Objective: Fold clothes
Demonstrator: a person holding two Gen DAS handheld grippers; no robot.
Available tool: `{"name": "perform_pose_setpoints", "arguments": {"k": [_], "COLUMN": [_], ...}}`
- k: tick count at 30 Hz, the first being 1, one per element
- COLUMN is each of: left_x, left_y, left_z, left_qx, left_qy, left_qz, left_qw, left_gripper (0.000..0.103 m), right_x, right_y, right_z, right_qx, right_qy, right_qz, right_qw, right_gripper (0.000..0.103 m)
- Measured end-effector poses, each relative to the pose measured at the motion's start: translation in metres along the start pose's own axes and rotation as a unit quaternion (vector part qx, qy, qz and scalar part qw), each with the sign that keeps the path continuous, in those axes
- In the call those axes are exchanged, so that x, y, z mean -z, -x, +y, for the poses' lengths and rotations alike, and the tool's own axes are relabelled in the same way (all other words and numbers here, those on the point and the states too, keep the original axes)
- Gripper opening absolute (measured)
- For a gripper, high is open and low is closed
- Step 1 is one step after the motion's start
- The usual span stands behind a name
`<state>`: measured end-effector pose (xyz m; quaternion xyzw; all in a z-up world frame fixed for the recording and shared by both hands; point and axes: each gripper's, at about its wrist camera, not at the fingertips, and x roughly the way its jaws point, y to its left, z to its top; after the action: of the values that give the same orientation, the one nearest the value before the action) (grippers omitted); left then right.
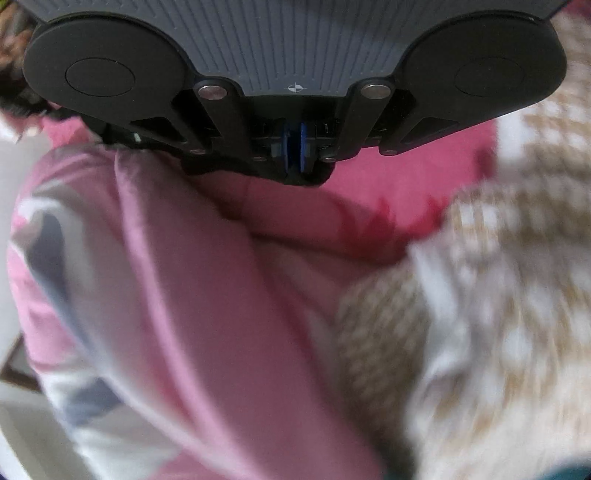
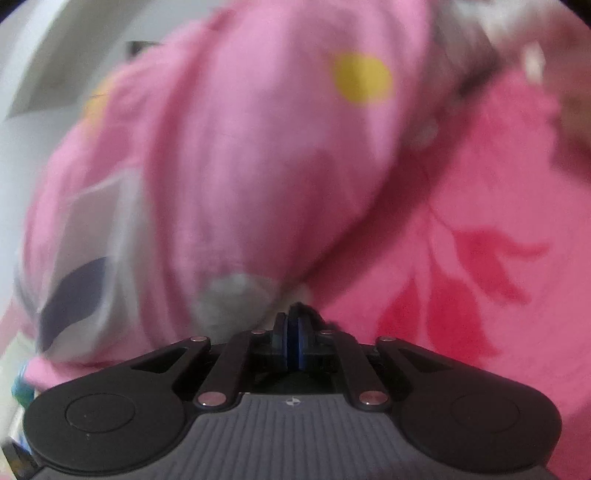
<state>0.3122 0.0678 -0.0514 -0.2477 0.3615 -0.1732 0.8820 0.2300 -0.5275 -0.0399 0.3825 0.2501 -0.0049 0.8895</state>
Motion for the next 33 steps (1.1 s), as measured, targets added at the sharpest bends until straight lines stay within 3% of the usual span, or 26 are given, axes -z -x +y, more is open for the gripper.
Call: {"name": "perform_pose_setpoints", "arguments": {"k": [1, 2, 3, 4, 5, 6, 8, 10, 13, 16, 20, 22, 25, 30, 33], "left_x": [-0.001, -0.003, -0.004, -0.006, -0.007, -0.009, -0.01, -0.009, 0.002, 0.03, 0.075, 0.094, 0.116, 0.131, 0.138], "left_y": [-0.003, -0.002, 0.003, 0.01, 0.016, 0.026, 0.048, 0.074, 0.118, 0.157, 0.183, 0.177, 0.163, 0.152, 0.149], "left_z": [0.009, 0.017, 0.021, 0.023, 0.026, 0.026, 0.023, 0.017, -0.004, -0.021, -0.021, -0.021, -0.012, 0.005, 0.013], "left_qx": [-0.001, 0.01, 0.011, 0.008, 0.005, 0.005, 0.011, 0.021, 0.016, 0.006, 0.02, 0.017, 0.014, 0.028, 0.035], "left_qy": [0.031, 0.062, 0.076, 0.085, 0.094, 0.092, 0.085, 0.077, 0.022, -0.027, -0.015, 0.002, 0.036, 0.099, 0.144], "left_qz": [0.008, 0.009, 0.003, -0.005, -0.013, -0.02, -0.027, -0.02, 0.022, 0.087, 0.159, 0.175, 0.164, 0.076, 0.027], "left_qw": [0.9995, 0.998, 0.997, 0.9963, 0.9954, 0.9955, 0.9959, 0.9966, 0.9994, 0.9958, 0.9869, 0.9844, 0.9858, 0.9917, 0.9886], "left_gripper": [0.024, 0.025, 0.028, 0.04, 0.048, 0.049, 0.049, 0.049, 0.049, 0.049, 0.049, 0.049, 0.048, 0.045, 0.04], "right_x": [-0.001, -0.002, -0.003, -0.003, -0.004, -0.005, -0.007, -0.007, 0.0, 0.018, 0.051, 0.068, 0.088, 0.098, 0.097], "right_y": [-0.007, -0.013, -0.016, -0.014, -0.011, -0.007, 0.007, 0.026, 0.065, 0.111, 0.165, 0.176, 0.17, 0.151, 0.146], "right_z": [-0.011, -0.021, -0.032, -0.038, -0.044, -0.046, -0.045, -0.042, -0.036, -0.025, -0.02, -0.019, -0.026, -0.043, -0.044], "right_qx": [0.002, 0.004, 0.005, -0.009, -0.025, -0.035, -0.039, -0.031, -0.036, -0.045, -0.058, -0.06, -0.035, -0.012, 0.0], "right_qy": [-0.026, -0.052, -0.08, -0.1, -0.118, -0.126, -0.127, -0.122, -0.127, -0.122, -0.143, -0.158, -0.179, -0.197, -0.182], "right_qz": [0.007, 0.013, 0.017, 0.014, 0.01, 0.007, 0.0, -0.006, 0.016, 0.051, 0.1, 0.132, 0.161, 0.13, 0.091], "right_qw": [1.0, 0.999, 0.997, 0.995, 0.993, 0.991, 0.991, 0.992, 0.991, 0.99, 0.983, 0.977, 0.97, 0.972, 0.979], "right_gripper": [0.011, 0.022, 0.027, 0.028, 0.038, 0.044, 0.067, 0.072, 0.072, 0.072, 0.072, 0.072, 0.072, 0.059, 0.053]}}
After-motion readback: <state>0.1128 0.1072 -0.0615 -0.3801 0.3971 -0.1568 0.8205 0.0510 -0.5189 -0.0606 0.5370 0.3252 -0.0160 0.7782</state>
